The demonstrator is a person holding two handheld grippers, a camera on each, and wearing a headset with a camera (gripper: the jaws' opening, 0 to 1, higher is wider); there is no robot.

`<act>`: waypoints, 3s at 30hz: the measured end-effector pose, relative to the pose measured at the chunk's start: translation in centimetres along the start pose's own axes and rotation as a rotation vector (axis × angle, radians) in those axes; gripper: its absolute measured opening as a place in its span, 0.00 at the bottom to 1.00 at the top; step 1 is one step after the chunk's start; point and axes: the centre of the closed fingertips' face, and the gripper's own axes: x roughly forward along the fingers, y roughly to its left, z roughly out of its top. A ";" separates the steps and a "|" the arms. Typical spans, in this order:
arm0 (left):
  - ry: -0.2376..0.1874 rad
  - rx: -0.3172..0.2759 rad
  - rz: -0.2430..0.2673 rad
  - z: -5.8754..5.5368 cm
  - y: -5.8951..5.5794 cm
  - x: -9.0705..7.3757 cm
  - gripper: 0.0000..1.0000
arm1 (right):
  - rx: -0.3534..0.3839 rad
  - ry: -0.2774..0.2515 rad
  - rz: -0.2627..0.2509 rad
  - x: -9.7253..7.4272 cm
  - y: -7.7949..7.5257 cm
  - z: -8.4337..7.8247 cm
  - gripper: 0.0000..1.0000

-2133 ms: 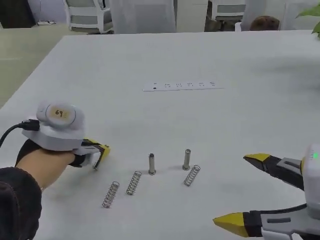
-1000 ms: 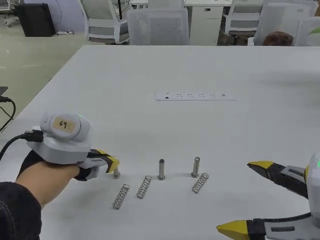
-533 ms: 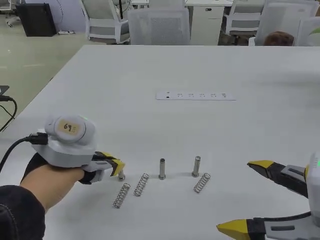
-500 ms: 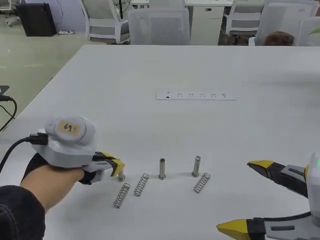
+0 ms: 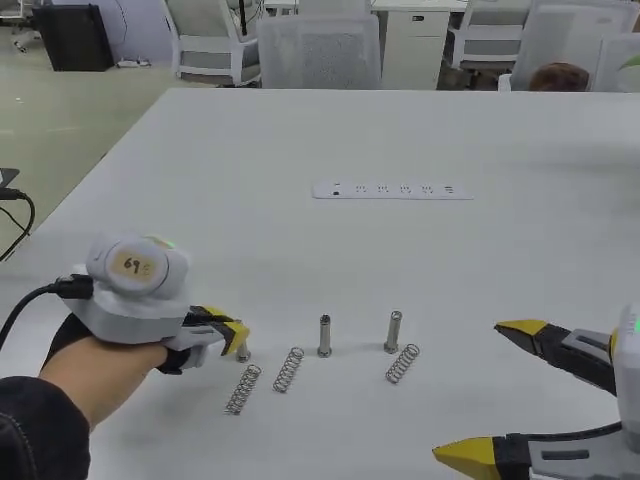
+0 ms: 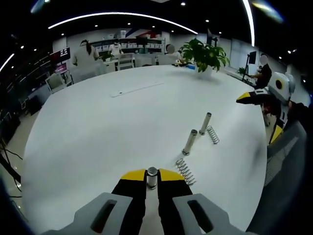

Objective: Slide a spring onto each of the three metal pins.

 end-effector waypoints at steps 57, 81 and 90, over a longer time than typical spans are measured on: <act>-0.048 -0.046 -0.051 -2.8 -3.4 -4.3 0.23 | -0.031 0.009 0.027 0.2 0.2 0.9 0.88; 0.031 0.043 -0.081 -6.1 -4.4 -1.2 0.18 | -0.023 0.031 0.029 0.6 0.0 0.4 0.88; 0.032 0.034 -0.071 -6.3 -4.0 -1.0 0.14 | -0.022 0.032 0.027 0.6 0.0 0.4 0.88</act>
